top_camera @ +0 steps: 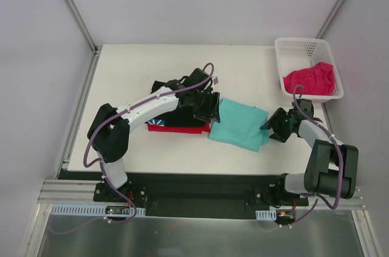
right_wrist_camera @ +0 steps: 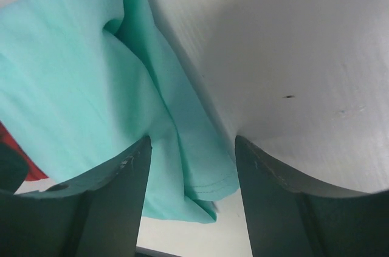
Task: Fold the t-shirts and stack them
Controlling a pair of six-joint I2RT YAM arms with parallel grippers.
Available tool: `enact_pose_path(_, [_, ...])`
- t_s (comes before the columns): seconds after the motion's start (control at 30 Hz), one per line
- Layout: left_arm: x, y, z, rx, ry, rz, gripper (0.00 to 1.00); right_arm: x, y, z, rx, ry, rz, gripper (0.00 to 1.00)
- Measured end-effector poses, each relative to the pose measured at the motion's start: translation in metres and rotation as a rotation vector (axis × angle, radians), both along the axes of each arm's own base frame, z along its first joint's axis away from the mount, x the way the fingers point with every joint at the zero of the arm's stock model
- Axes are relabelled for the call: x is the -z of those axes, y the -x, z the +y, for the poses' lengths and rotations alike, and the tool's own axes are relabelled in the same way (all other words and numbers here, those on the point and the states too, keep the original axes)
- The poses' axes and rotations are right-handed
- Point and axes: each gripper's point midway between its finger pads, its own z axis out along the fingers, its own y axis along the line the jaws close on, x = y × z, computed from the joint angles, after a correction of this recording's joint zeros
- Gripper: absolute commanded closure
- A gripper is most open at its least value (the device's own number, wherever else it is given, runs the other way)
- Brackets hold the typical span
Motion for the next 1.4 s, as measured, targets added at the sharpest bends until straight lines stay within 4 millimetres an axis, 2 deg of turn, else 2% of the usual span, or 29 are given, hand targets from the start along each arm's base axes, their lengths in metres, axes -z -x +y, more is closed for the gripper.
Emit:
enact_pose_path(0.23, [0.002,-0.001,-0.001,-0.001,0.000,0.001,0.52,0.001,-0.003,0.010,-0.010,-0.065,-0.019,0.46])
enact_pose_path(0.37, [0.005,-0.002,-0.002,-0.001,-0.002,0.004,0.52,0.003,-0.004,0.013,-0.008,-0.084,-0.022,0.64])
enact_pose_path(0.4, [0.007,-0.003,-0.003,-0.002,-0.004,0.005,0.52,0.004,-0.004,0.013,-0.006,-0.086,-0.018,0.65])
enact_pose_path(0.43, [0.010,-0.003,-0.003,-0.003,-0.006,0.008,0.52,0.006,-0.004,0.014,-0.004,-0.093,-0.012,0.66])
enact_pose_path(0.47, [0.014,-0.005,-0.004,-0.003,-0.012,0.015,0.52,0.007,-0.004,0.014,-0.002,-0.097,-0.007,0.73])
enact_pose_path(0.5, [0.018,-0.007,-0.006,-0.004,-0.017,0.021,0.52,0.007,-0.003,0.015,-0.002,-0.100,-0.005,0.75])
enact_pose_path(0.7, [0.045,-0.022,-0.018,-0.010,-0.045,0.054,0.53,0.009,-0.002,0.014,-0.003,-0.093,0.000,0.83])
enact_pose_path(0.83, [0.055,-0.032,-0.021,-0.019,-0.052,0.064,0.53,0.010,-0.001,0.012,-0.005,-0.083,0.004,0.88])
enact_pose_path(1.13, [0.068,-0.051,-0.015,-0.056,-0.060,0.074,0.53,0.007,-0.002,-0.005,0.025,-0.065,0.013,0.96])
enact_pose_path(1.4, [0.087,-0.060,-0.014,-0.077,-0.074,0.090,0.54,0.008,-0.002,-0.013,0.036,-0.064,0.028,0.96])
